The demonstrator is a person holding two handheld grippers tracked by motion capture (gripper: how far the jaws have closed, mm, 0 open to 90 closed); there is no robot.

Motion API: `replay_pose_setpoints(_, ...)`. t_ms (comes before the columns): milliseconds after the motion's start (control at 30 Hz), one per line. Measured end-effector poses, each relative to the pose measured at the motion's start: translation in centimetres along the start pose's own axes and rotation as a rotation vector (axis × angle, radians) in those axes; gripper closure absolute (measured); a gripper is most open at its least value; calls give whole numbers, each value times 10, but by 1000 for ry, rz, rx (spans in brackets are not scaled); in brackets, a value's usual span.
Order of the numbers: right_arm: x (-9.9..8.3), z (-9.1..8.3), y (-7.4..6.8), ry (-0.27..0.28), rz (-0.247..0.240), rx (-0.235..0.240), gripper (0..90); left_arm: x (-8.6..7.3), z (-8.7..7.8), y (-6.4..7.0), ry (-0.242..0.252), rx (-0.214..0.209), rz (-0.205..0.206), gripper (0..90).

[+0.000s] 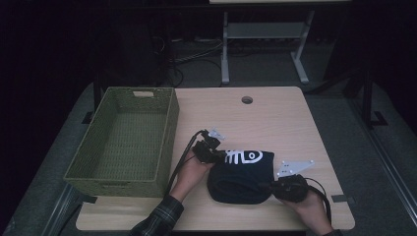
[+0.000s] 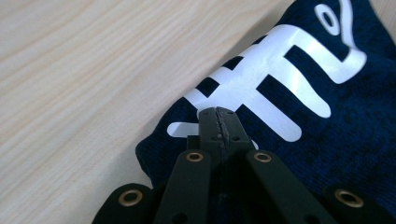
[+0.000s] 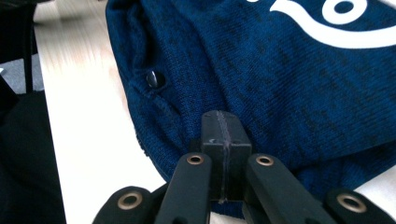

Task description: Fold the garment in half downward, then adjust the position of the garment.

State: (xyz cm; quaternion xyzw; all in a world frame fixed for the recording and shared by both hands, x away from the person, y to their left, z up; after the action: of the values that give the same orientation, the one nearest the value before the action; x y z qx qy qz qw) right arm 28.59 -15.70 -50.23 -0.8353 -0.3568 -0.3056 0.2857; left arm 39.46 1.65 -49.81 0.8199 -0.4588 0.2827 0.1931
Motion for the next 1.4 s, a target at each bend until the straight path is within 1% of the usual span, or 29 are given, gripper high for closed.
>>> replay_pose_setpoints(133,-6,3,-2,-8,1,-10,899,-1,8,0,-15,-11,5,900)
replay_pose_setpoints(233,-10,7,-5,-22,-8,-18,899,-2,12,0,-29,-11,22,900)
replay_pose_setpoints(267,-11,8,-7,-24,-9,-17,900,-1,14,0,-25,-17,17,900)
replay_pose_setpoints(333,-13,11,-12,-32,-7,-19,900,-1,16,1,-32,-18,28,900)
replay_pose_setpoints(367,-13,12,-13,-31,-16,-16,900,0,17,0,-37,-19,36,900)
replay_pose_setpoints(400,-14,12,-15,-32,-9,-12,900,0,18,1,-43,-19,43,900)
replay_pose_setpoints(467,-15,14,-20,-28,-9,-3,900,3,21,2,-43,-24,50,900)
replay_pose_setpoints(500,-16,15,-23,-26,-11,0,900,4,22,2,-50,-25,65,900)
replay_pose_setpoints(533,-17,15,-26,-28,-9,2,900,5,23,3,-52,-27,69,900)
replay_pose_setpoints(600,-17,16,-28,-29,-19,2,900,7,25,4,-54,-28,76,900)
replay_pose_setpoints(700,-16,16,-30,-31,-21,14,899,9,26,6,-43,-33,82,900)
replay_pose_setpoints(733,-14,15,-30,-27,-8,24,899,10,25,7,-30,-38,73,900)
replay_pose_setpoints(767,-13,14,-30,-21,-8,30,899,11,23,6,-25,-42,79,900)
replay_pose_setpoints(867,-4,6,-30,17,-11,29,898,16,10,8,28,-52,54,900)
replay_pose_setpoints(900,-1,3,-29,34,-23,27,897,18,4,10,47,-57,53,900)
replay_pose_setpoints(933,3,0,-28,49,-20,17,896,20,-2,12,70,-59,50,899)
replay_pose_setpoints(967,7,-3,-25,64,-23,12,894,20,-8,14,79,-61,54,877)
replay_pose_setpoints(1000,10,-6,-24,75,-29,5,893,21,-17,20,101,-71,46,874)
replay_pose_setpoints(1033,15,-10,-20,96,-39,-16,894,20,-24,23,110,-75,54,874)
replay_pose_setpoints(1067,19,-14,-17,107,-37,-28,894,19,-30,28,123,-81,51,874)
replay_pose_setpoints(1133,26,-19,-7,128,-40,-62,897,12,-41,36,120,-79,63,875)
replay_pose_setpoints(1167,28,-20,1,130,-43,-84,897,8,-46,40,120,-76,59,875)
replay_pose_setpoints(1200,30,-21,9,139,-31,-102,897,5,-49,43,127,-76,55,875)
replay_pose_setpoints(1233,30,-21,14,142,-24,-109,897,2,-52,45,123,-75,52,875)
replay_pose_setpoints(1267,31,-21,21,137,-17,-123,898,-2,-54,48,120,-73,48,875)
replay_pose_setpoints(1333,29,-20,33,125,-9,-156,897,-13,-55,53,97,-68,48,875)
replay_pose_setpoints(1400,27,-18,43,112,7,-168,898,-23,-52,57,70,-61,52,875)
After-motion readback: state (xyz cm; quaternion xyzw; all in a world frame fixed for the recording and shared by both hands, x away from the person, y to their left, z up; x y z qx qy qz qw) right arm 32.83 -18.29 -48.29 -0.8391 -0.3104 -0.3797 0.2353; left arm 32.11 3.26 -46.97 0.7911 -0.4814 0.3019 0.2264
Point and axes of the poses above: each handheld gripper's, and its own axes: z roughly forward along the jaws, x roughly out of its top, y roughly to its right, the point moved 8 cm from there along z, roughly forward along the jaws, and after that the axes turned 6 degrees about z, right-handed, at the moved point
